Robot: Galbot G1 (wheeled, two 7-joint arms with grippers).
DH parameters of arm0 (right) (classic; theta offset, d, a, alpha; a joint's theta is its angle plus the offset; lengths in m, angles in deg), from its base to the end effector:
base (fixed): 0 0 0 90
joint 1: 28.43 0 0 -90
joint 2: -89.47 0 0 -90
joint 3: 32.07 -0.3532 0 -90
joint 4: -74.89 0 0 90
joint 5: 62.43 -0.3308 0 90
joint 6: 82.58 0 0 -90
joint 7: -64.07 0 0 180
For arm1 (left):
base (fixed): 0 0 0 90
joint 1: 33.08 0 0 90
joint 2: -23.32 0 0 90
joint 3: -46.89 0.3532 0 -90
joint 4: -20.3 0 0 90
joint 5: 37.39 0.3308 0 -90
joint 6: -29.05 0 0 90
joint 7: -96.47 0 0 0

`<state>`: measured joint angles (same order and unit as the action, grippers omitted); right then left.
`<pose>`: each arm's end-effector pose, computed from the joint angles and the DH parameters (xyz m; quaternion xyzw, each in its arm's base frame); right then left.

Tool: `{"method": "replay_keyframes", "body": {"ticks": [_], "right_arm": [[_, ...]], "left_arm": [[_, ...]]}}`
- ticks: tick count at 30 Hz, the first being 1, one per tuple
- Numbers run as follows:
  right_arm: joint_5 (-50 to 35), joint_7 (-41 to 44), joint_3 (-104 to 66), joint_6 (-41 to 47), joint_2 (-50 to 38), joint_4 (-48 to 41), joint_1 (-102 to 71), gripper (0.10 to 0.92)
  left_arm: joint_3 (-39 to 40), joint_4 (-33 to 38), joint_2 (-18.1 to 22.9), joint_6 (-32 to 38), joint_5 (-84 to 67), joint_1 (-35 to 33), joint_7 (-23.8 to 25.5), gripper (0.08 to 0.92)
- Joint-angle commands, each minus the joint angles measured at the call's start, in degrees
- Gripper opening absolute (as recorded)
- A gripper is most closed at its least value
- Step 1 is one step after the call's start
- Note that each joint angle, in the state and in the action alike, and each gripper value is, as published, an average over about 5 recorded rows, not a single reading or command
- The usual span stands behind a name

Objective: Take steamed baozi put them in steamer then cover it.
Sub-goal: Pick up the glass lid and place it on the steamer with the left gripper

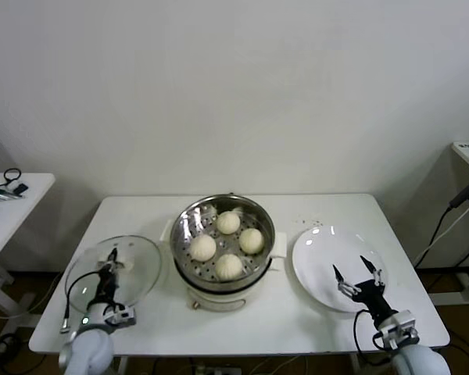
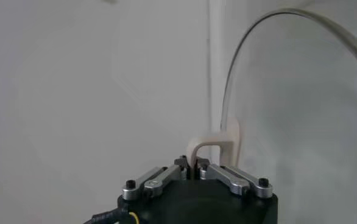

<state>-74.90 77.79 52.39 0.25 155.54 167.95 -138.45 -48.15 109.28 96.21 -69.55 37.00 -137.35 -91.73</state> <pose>0.2083 -0.1653 -0.3886 0.1058 -0.9861 0.0977 0.0833 0.2368 0.1334 -0.4055 0.0474 -0.6761 -0.7262 0.1149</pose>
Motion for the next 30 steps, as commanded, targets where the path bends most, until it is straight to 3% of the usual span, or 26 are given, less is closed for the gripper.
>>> {"method": "replay_keyframes", "body": {"ticks": [1, 8, 17, 24, 30], "right_arm": [[-0.02, 0.10, 0.00, -0.13, -0.66, -0.60, 0.61, 0.823], [-0.20, 0.19, 0.65, -0.16, -2.54, -1.60, 2.22, 0.823], [-0.87, 0.23, 3.63, -0.19, -4.96, -3.73, 5.96, 0.823], [-1.22, 0.22, 6.71, -0.01, -6.14, -5.54, 9.41, 0.823], [-0.98, 0.22, 8.35, 0.10, -6.03, -6.52, 10.99, 0.823]], "left_arm": [[-1.55, 19.22, -2.01, -7.62, -2.22, -11.22, 0.18, 0.156], [-0.34, 29.29, -4.78, -15.76, -1.80, -15.34, -0.71, 0.156], [6.24, 35.72, -13.29, -24.80, -4.05, -13.85, -0.71, 0.156], [17.23, 37.48, -21.18, -30.67, -5.57, -5.72, 5.91, 0.156], [29.05, 36.58, -21.60, -34.04, -2.31, 3.93, 12.84, 0.156]]}}
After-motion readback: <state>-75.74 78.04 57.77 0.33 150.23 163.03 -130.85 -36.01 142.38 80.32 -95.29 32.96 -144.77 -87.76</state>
